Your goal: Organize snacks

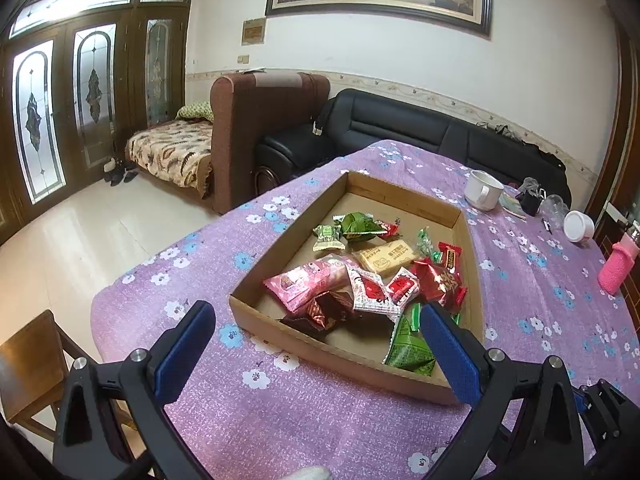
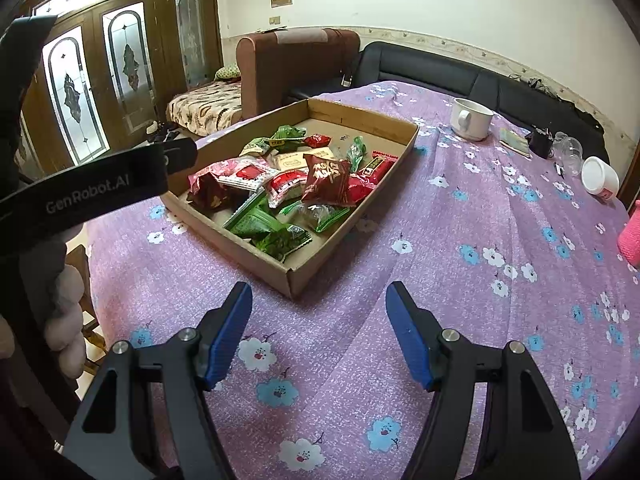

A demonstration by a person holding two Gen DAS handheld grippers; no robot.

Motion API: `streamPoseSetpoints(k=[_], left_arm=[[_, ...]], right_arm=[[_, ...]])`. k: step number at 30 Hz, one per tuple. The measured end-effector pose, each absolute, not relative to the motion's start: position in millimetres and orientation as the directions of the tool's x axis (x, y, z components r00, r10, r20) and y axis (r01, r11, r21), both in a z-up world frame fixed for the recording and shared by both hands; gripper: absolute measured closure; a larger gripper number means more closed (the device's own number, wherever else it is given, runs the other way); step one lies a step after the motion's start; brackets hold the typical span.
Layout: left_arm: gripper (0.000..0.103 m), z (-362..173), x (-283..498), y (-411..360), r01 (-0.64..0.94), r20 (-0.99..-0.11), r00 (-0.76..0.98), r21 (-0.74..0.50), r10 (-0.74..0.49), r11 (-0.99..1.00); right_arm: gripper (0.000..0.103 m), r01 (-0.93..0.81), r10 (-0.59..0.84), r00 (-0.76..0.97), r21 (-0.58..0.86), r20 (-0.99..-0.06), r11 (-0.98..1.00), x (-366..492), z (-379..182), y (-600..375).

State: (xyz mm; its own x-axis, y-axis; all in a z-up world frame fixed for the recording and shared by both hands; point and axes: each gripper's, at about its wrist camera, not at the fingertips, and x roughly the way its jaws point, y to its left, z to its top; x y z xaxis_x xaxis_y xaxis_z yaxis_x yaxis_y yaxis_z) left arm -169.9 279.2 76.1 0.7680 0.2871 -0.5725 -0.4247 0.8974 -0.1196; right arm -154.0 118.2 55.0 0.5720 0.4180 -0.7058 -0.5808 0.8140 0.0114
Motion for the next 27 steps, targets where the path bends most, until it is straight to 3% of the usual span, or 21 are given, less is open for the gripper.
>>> streamPoseSetpoints(k=[27], left_arm=[[0.001, 66.2, -164.8, 274.2, -0.383, -0.601, 0.765, -0.133, 0.233, 0.914]], right_arm=[[0.029, -0.581, 0.419, 0.544, 0.034, -0.727, 0.813, -149.0, 45.3, 121.2]])
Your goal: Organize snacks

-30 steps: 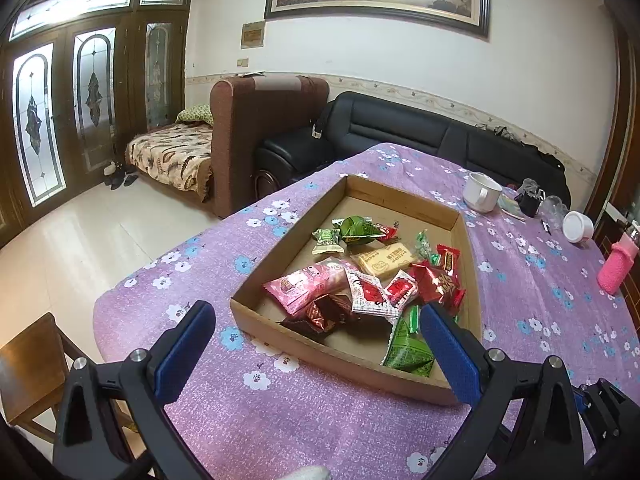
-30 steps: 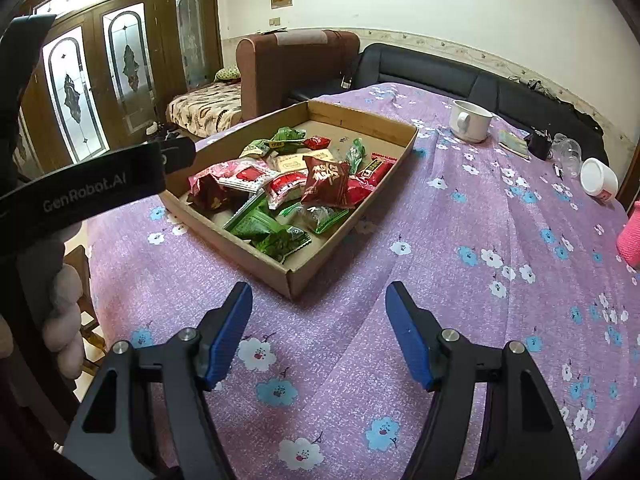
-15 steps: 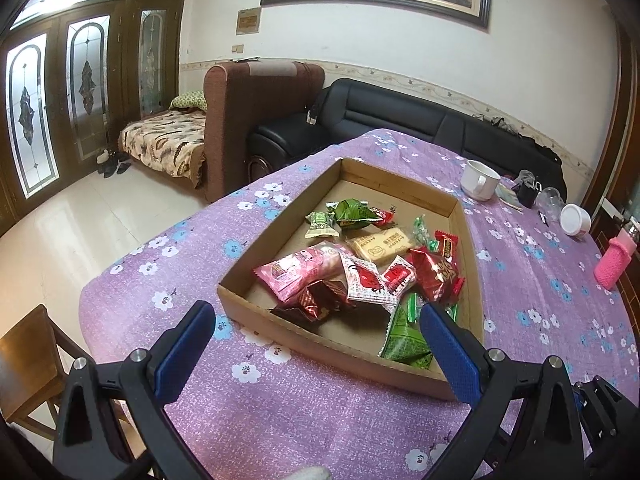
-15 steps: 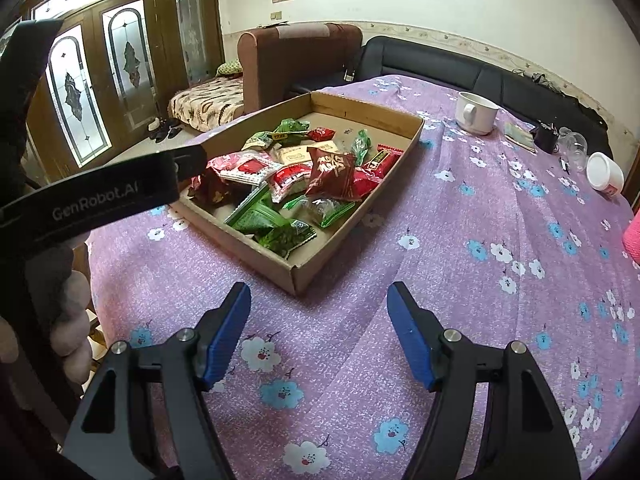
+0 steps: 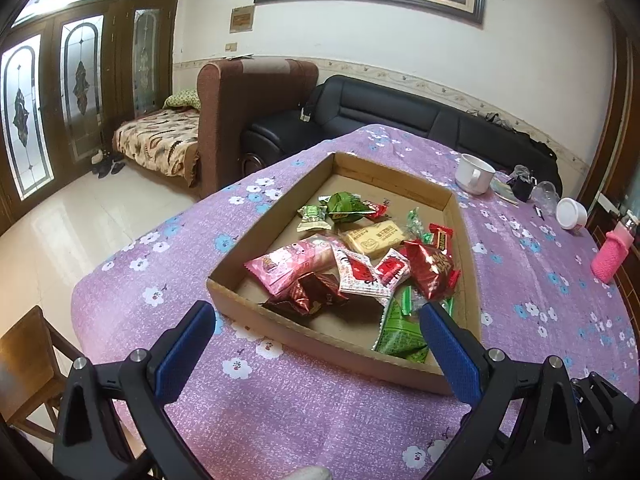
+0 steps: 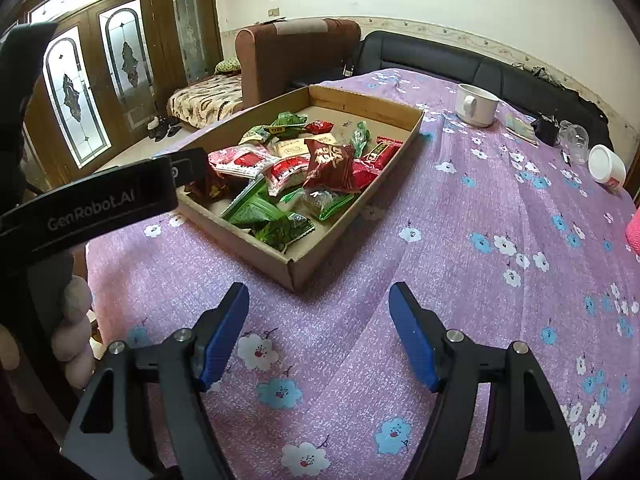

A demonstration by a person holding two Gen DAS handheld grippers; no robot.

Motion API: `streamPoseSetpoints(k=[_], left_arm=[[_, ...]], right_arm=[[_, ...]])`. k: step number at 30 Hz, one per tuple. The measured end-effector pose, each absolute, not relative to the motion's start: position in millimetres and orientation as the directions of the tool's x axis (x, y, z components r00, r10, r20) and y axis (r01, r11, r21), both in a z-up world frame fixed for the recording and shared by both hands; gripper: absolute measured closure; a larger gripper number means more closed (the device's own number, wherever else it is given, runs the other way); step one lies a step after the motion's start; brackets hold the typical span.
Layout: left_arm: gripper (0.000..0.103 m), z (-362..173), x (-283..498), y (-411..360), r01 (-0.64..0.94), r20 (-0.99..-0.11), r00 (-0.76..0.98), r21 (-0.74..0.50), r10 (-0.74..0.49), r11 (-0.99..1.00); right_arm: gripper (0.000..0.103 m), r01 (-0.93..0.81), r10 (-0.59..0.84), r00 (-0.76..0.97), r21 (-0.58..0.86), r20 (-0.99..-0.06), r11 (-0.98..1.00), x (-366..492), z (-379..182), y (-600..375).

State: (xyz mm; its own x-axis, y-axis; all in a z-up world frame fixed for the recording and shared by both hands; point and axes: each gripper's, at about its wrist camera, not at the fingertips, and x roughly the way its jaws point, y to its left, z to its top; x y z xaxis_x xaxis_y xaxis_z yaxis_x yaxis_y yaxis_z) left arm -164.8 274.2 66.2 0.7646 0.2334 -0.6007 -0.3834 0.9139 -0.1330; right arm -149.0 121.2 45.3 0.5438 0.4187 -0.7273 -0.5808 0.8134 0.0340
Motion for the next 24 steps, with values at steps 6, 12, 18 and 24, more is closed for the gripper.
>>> streamPoseSetpoints(k=[6, 12, 18, 24], left_arm=[[0.001, 65.6, -164.5, 274.0, -0.382, -0.604, 0.764, -0.138, 0.228, 0.914], [0.001, 63.5, -164.5, 276.6, -0.379, -0.61, 0.763, -0.151, 0.216, 0.913], [0.001, 63.2, -164.4, 278.4, -0.373, -0.607, 0.768, -0.166, 0.204, 0.913], [0.001, 61.5, -163.7, 279.8, -0.375, -0.612, 0.765, -0.17, 0.2, 0.911]], right_arm=[[0.029, -0.58, 0.418, 0.544, 0.035, -0.728, 0.814, -149.5, 44.9, 121.5], [0.029, -0.58, 0.418, 0.539, 0.038, -0.731, 0.814, -150.2, 41.6, 122.1], [0.029, -0.581, 0.418, 0.537, 0.038, -0.733, 0.813, -150.1, 40.7, 121.9], [0.029, -0.583, 0.417, 0.533, 0.038, -0.736, 0.812, -149.7, 38.4, 122.2]])
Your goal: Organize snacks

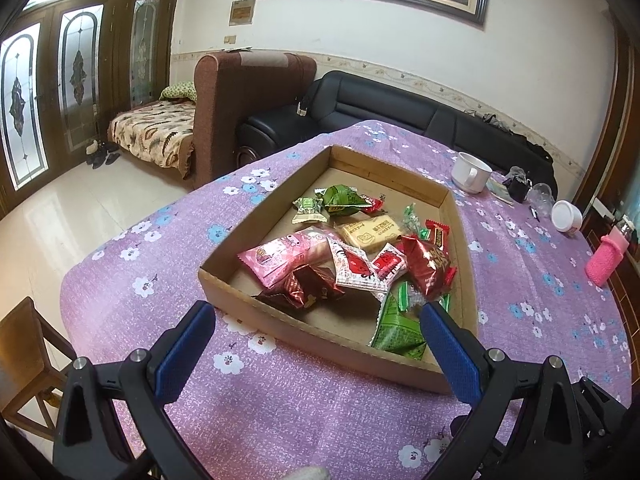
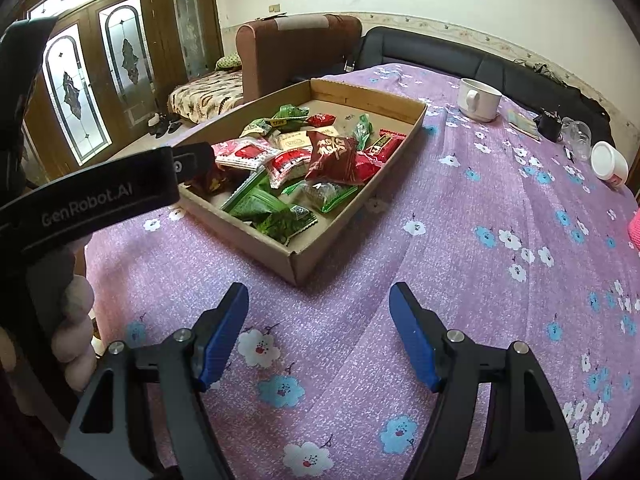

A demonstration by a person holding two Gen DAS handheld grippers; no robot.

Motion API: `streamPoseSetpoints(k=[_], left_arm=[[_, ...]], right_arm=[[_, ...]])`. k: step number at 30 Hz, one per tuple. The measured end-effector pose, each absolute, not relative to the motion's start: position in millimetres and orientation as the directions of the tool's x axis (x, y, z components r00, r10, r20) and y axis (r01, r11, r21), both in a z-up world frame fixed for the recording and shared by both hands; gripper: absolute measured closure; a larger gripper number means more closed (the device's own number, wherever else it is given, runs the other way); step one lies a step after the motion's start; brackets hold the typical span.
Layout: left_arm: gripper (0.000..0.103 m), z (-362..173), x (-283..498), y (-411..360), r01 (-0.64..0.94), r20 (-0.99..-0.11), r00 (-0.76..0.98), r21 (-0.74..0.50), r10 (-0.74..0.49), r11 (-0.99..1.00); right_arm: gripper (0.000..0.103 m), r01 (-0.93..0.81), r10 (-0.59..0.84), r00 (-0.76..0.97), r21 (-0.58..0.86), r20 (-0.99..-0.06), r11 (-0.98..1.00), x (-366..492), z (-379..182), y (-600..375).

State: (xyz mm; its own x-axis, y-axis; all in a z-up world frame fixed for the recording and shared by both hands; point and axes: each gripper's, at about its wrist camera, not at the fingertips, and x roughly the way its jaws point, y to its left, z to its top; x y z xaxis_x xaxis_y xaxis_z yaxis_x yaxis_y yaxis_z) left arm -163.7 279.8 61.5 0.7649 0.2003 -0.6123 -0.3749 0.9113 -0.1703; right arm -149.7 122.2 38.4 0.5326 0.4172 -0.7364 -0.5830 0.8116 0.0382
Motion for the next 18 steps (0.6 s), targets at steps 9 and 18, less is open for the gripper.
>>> streamPoseSetpoints(k=[9, 18], left_arm=[[0.001, 59.8, -163.8, 284.3, -0.376, -0.615, 0.766, -0.194, 0.186, 0.906], [0.001, 59.2, -165.6, 284.4, -0.383, -0.606, 0.77, -0.188, 0.2, 0.905]], right_arm=[[0.029, -0.588, 0.416, 0.528, 0.035, -0.74, 0.808, -150.6, 36.6, 124.0], [0.029, -0.59, 0.417, 0.526, 0.035, -0.741, 0.806, -151.2, 36.3, 125.0]])
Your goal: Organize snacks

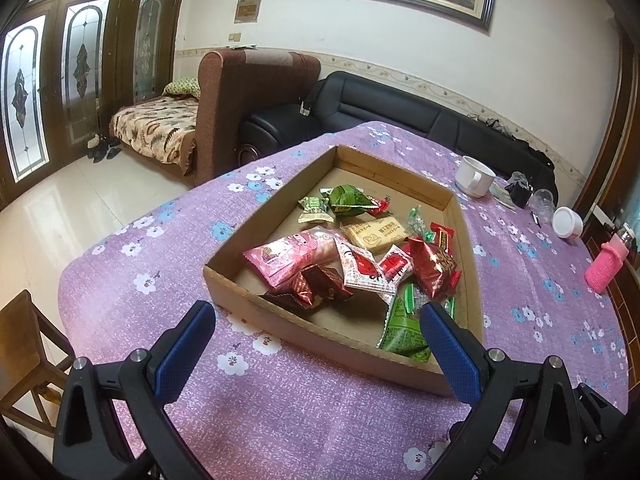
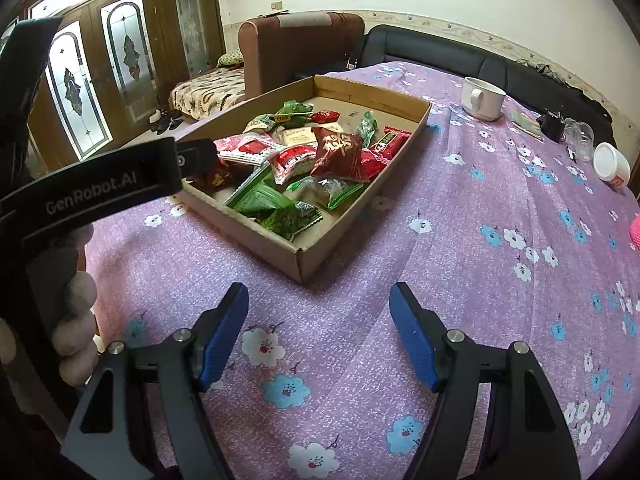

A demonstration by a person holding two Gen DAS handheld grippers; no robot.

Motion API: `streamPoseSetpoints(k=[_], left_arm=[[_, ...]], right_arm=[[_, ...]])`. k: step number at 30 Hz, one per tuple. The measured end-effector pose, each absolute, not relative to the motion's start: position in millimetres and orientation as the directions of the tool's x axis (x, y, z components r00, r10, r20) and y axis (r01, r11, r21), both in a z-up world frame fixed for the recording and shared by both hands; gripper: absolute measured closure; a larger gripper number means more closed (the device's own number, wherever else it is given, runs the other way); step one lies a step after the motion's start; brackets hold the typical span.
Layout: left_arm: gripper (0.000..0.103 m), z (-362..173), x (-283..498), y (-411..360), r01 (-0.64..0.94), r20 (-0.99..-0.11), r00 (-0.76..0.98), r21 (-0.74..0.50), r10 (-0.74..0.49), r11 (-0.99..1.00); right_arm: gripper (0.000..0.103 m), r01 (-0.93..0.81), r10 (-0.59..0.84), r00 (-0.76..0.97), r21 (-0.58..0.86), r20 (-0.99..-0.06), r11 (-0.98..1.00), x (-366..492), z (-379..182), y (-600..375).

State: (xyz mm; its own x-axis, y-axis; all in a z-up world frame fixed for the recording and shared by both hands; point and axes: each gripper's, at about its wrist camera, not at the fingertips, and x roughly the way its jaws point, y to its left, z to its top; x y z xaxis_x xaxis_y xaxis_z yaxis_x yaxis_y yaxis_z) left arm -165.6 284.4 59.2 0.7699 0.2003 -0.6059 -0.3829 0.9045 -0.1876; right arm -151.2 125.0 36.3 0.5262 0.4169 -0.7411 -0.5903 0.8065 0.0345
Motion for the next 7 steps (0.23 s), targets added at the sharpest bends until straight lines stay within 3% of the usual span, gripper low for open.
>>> streamPoseSetpoints(k=[7], left_arm=[[0.001, 66.0, -166.2, 270.7, -0.35, -0.605, 0.769, -0.126, 0.207, 0.928]], right_arm=[[0.029, -0.59, 0.436, 0.515, 0.064, -0.738, 0.805, -150.2, 37.9, 119.8]])
